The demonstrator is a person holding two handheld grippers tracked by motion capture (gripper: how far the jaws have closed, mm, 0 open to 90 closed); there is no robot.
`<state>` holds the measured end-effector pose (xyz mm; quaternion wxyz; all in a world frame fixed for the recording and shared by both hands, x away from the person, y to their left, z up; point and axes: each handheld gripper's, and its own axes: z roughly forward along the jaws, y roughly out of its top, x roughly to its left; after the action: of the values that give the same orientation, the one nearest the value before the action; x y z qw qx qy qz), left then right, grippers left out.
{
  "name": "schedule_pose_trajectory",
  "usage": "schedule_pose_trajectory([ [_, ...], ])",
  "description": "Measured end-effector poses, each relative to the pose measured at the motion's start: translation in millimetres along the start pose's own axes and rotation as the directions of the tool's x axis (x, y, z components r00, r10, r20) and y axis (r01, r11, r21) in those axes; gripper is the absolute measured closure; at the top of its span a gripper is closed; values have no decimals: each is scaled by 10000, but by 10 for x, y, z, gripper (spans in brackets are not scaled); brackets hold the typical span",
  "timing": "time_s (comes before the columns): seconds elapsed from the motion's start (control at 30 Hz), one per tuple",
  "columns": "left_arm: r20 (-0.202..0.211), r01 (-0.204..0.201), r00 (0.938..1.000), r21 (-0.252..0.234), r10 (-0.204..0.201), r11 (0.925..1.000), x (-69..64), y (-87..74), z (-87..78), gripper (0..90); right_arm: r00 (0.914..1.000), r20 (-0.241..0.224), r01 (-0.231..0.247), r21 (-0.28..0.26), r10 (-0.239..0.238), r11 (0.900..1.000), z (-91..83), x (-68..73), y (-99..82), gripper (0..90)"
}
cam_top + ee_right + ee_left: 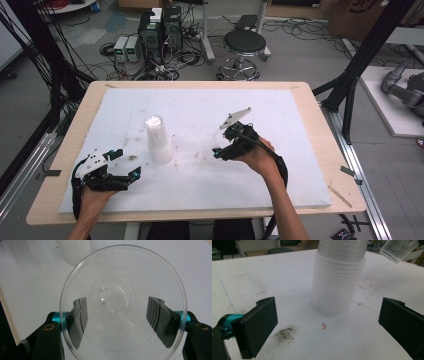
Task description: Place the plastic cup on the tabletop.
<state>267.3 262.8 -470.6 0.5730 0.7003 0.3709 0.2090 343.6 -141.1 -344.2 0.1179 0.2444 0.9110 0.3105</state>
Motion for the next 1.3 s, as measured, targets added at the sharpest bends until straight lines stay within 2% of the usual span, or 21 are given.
schedule_pose_trajectory([
  [0.23,-75,-133,9999,68,133,9999,-6,2,8,22,9999,80,-95,210,94,9997,95,-19,0,339],
  [0.37,-89,-203,9998,84,203,9998,-9,2,7,22,9992,137,-379,459,373,9982,224,-57,-41,339],
  [0.53,-72,-91,9999,89,91,9999,-3,2,7,22,9993,141,-346,805,336,9962,346,-73,-37,339],
  [0.7,-72,-112,9999,53,112,9999,0,1,3,22,9994,202,-316,1352,291,9903,496,-74,-4,339],
  [0.87,-95,-197,9998,26,198,9998,-14,-1,3,22,9996,205,-234,1667,203,9857,635,-70,20,340],
  [1.0,-124,-282,9995,1,282,9996,-20,-2,2,22,9991,162,-407,1504,387,9878,685,-80,57,343],
  [1.3,-122,-341,9993,12,341,9994,-22,-2,-1,22,9988,305,-416,1292,379,9908,777,-59,103,340],
])
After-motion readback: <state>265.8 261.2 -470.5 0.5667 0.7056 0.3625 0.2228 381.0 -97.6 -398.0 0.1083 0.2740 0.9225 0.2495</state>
